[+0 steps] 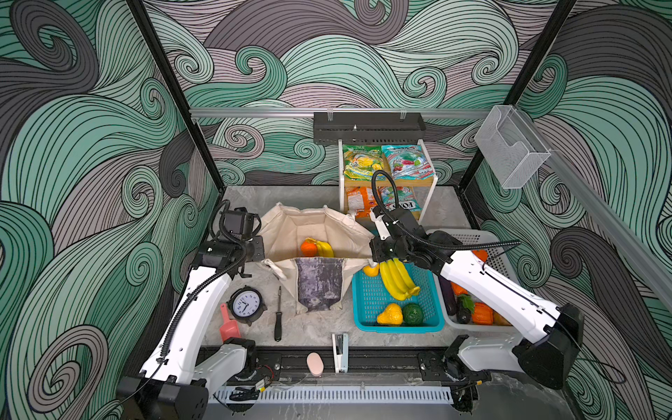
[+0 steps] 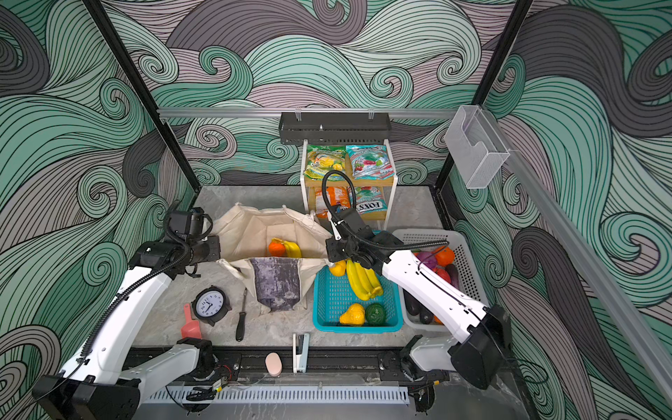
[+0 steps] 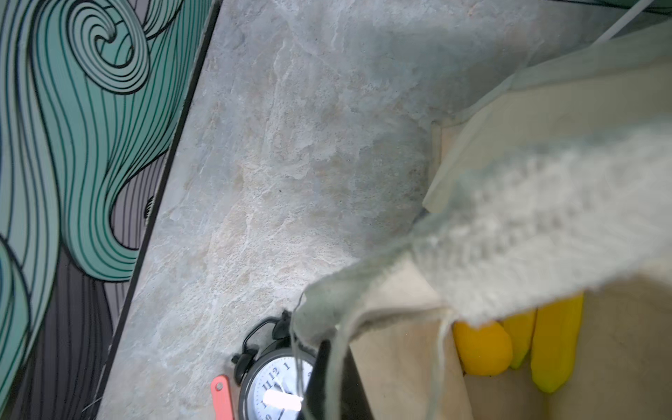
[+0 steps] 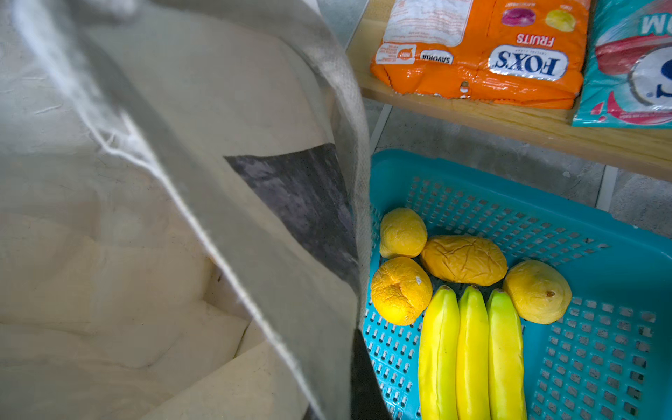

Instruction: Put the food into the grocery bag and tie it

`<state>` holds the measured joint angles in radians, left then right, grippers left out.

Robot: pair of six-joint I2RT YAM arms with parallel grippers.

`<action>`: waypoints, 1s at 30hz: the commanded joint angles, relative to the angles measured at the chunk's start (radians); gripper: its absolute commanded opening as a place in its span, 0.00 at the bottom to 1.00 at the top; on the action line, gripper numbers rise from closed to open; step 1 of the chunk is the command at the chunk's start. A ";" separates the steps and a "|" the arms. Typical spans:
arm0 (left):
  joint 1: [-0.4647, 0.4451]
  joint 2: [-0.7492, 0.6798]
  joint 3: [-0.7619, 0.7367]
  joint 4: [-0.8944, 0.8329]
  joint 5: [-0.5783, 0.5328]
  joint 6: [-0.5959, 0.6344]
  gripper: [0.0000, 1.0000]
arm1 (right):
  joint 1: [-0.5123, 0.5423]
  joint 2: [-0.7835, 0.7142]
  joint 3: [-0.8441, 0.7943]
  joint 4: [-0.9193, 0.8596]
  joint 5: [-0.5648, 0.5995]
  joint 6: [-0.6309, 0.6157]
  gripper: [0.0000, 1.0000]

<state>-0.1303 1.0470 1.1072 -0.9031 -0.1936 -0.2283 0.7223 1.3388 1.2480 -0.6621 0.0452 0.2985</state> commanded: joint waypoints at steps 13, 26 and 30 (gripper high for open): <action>0.014 -0.061 -0.110 0.120 0.248 0.016 0.00 | 0.032 0.105 -0.011 0.148 -0.143 0.105 0.04; 0.016 -0.073 -0.130 0.127 0.230 0.025 0.00 | 0.016 0.011 0.041 0.095 -0.067 0.056 0.84; 0.015 -0.089 -0.135 0.125 0.221 0.023 0.00 | -0.047 -0.082 0.081 0.064 -0.093 0.035 1.00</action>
<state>-0.1238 0.9825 0.9764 -0.7837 0.0296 -0.2157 0.7227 1.3384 1.2743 -0.5674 -0.0555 0.3588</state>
